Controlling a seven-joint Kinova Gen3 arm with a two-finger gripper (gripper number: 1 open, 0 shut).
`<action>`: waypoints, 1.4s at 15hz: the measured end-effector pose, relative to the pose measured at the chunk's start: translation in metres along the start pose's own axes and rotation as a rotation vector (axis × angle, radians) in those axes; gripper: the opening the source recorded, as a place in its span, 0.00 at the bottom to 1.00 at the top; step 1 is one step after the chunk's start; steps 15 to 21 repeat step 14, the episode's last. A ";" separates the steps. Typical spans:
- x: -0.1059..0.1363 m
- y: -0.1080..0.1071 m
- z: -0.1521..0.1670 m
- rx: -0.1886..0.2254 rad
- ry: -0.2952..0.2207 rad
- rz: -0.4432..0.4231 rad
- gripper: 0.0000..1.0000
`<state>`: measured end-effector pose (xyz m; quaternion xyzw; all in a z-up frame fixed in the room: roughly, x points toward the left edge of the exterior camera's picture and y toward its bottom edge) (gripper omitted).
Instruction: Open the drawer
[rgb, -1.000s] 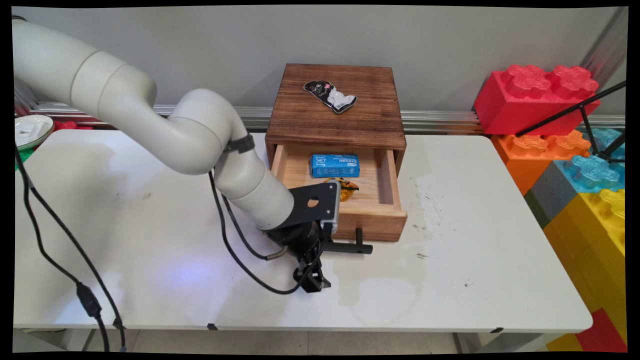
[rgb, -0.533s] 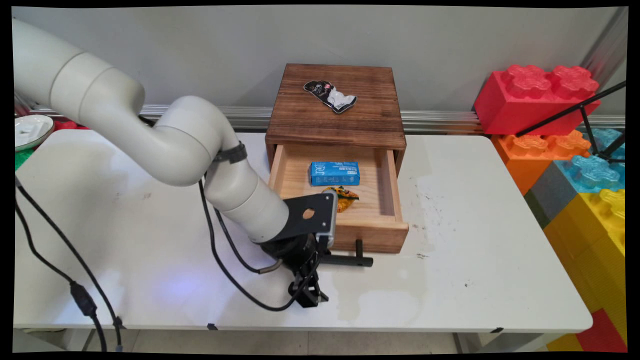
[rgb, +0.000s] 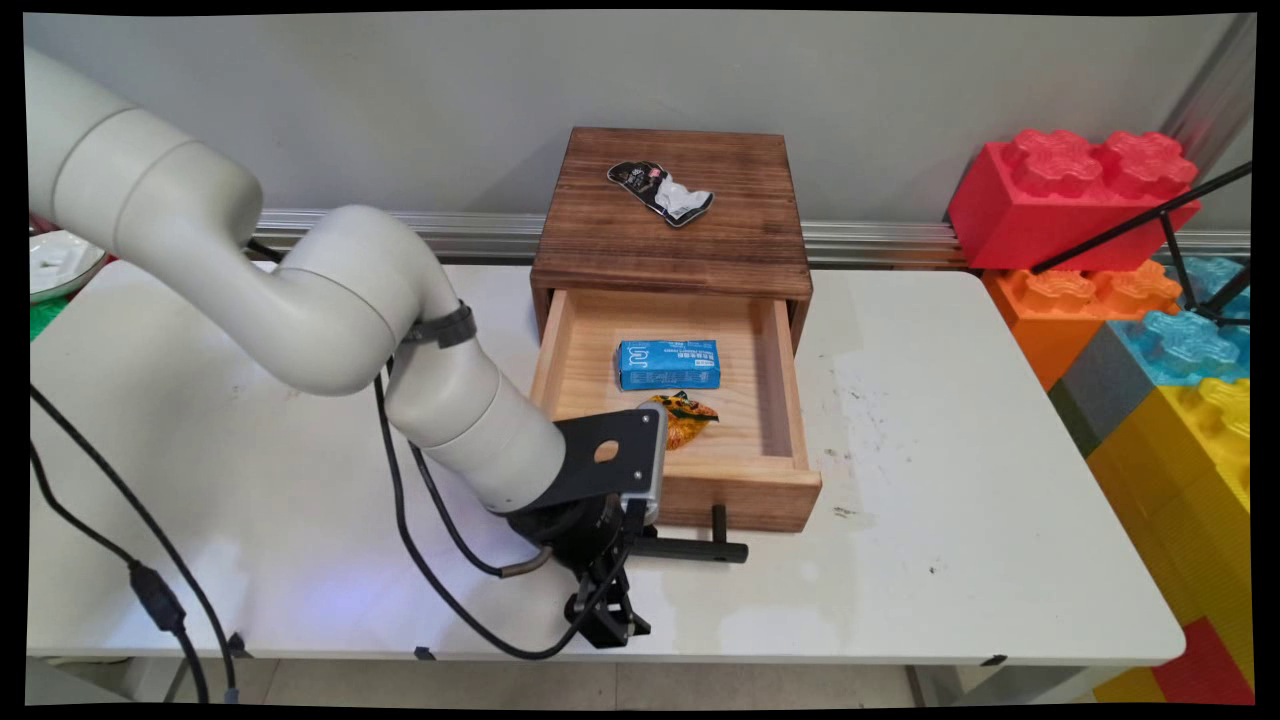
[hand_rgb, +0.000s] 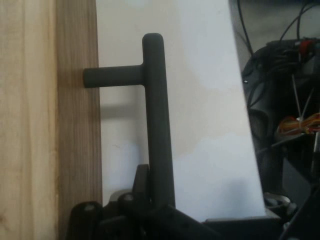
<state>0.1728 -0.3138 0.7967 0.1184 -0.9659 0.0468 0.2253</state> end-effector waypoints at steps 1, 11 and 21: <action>0.000 0.001 0.000 -0.002 0.000 -0.001 1.00; -0.001 0.020 -0.009 -0.018 0.020 -0.016 1.00; -0.003 0.022 -0.014 -0.018 0.027 -0.018 1.00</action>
